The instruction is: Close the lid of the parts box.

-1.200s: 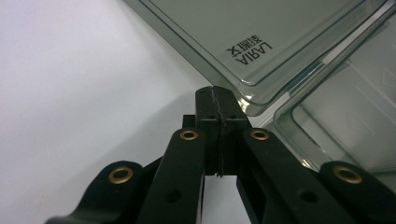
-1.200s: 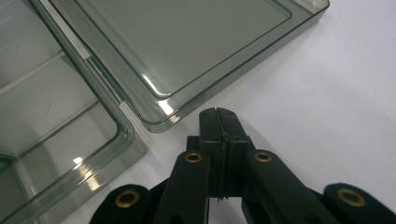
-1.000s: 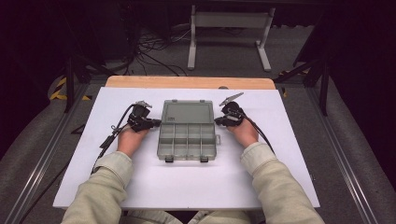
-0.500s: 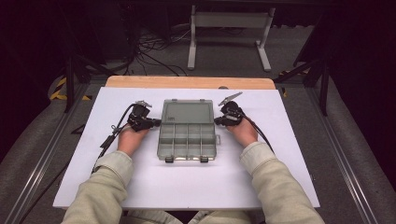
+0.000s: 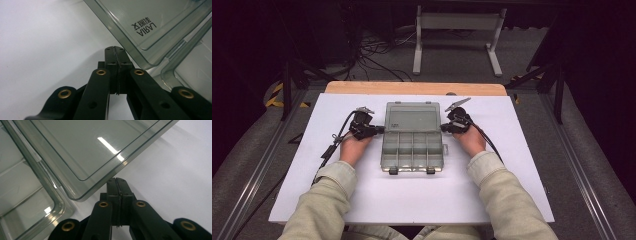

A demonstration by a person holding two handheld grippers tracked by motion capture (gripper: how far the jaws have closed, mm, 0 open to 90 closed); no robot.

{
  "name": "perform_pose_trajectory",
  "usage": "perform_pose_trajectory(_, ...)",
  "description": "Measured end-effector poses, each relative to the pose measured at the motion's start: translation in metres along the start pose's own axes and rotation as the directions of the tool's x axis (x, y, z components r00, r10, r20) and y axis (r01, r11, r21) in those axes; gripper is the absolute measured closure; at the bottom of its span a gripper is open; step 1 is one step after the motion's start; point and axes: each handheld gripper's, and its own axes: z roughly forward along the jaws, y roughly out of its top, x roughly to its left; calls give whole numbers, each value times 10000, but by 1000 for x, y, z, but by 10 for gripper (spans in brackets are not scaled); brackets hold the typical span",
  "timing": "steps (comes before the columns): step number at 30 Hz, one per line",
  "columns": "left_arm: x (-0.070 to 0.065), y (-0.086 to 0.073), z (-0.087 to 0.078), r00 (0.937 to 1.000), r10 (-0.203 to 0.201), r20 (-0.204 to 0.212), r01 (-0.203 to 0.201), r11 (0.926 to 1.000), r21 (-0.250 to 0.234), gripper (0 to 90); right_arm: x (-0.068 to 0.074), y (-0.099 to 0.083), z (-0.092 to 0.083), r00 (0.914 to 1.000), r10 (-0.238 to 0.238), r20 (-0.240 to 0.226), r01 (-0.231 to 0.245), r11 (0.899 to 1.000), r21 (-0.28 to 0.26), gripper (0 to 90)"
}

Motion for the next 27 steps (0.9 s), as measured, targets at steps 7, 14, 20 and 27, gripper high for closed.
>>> perform_pose_trajectory(7,-2,1,2,9998,-23,-192,21,9999,-107,899,0,2,3,10000,14,89,-13,9999,-119,900)
perform_pose_trajectory(14,-3,1,4,9994,-78,-324,69,9996,-263,899,0,3,5,9998,94,155,-90,9997,-246,900)
perform_pose_trajectory(20,-7,2,3,9972,64,-748,-99,9988,-472,899,0,2,5,9998,204,81,-202,9993,-310,900)
perform_pose_trajectory(27,-7,3,0,9974,-261,-673,209,9968,-775,899,1,3,1,9997,223,84,-219,9987,-451,900)
